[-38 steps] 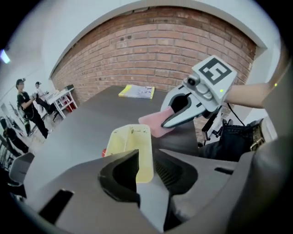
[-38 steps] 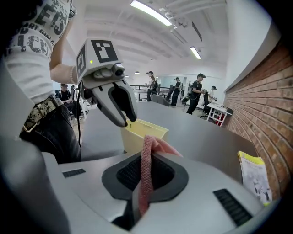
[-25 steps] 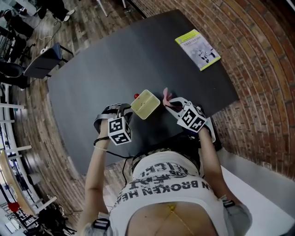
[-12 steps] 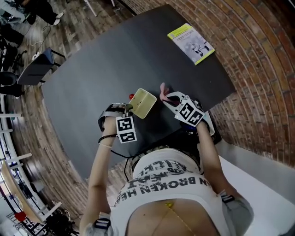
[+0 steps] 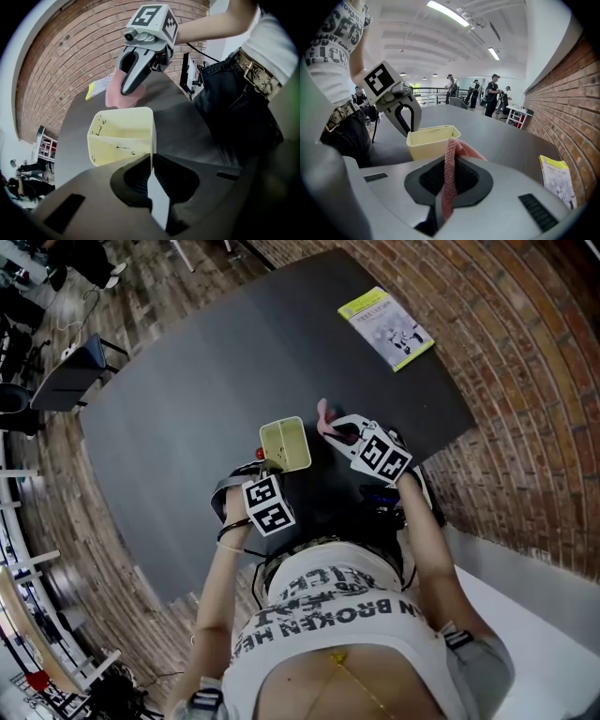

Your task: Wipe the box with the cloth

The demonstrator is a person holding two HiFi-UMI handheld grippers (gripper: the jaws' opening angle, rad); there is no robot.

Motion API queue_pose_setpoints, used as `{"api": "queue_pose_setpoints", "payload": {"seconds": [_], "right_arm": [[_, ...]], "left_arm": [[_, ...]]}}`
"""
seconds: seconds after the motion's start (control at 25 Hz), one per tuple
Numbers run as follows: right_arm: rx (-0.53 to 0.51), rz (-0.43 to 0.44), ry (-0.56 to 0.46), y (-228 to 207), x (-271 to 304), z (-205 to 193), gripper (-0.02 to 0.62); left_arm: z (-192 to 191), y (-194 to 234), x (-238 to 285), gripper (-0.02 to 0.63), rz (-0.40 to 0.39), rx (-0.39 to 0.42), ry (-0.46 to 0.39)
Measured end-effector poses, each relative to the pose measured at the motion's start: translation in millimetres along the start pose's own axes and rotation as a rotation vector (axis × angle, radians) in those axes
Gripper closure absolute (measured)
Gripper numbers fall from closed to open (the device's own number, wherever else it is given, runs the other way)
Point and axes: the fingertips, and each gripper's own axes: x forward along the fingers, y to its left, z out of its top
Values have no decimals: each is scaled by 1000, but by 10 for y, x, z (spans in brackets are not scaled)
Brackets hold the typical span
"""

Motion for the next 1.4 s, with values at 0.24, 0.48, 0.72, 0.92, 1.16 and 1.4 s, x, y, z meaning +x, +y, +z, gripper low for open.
{"api": "queue_pose_setpoints", "payload": {"seconds": [0.24, 0.48, 0.72, 0.92, 1.16, 1.4], "right_arm": [[-119, 104, 68, -6, 304, -3, 578], [-172, 160, 105, -52, 538, -30, 578], [-210, 187, 113, -17, 661, -22, 578], [-221, 218, 111, 63, 658, -15, 578], [-207, 234, 101, 196, 599, -37, 578], [-195, 239, 100, 401, 514, -78, 578]], "left_arm": [[-12, 13, -23, 578, -36, -9, -24], [9, -1, 2, 578, -43, 38, -21], [17, -9, 37, 580, -58, 45, -28], [13, -14, 37, 580, -69, 27, -39], [20, -13, 50, 581, -74, 14, -40], [7, -18, 80, 581, -66, 13, -26]]}}
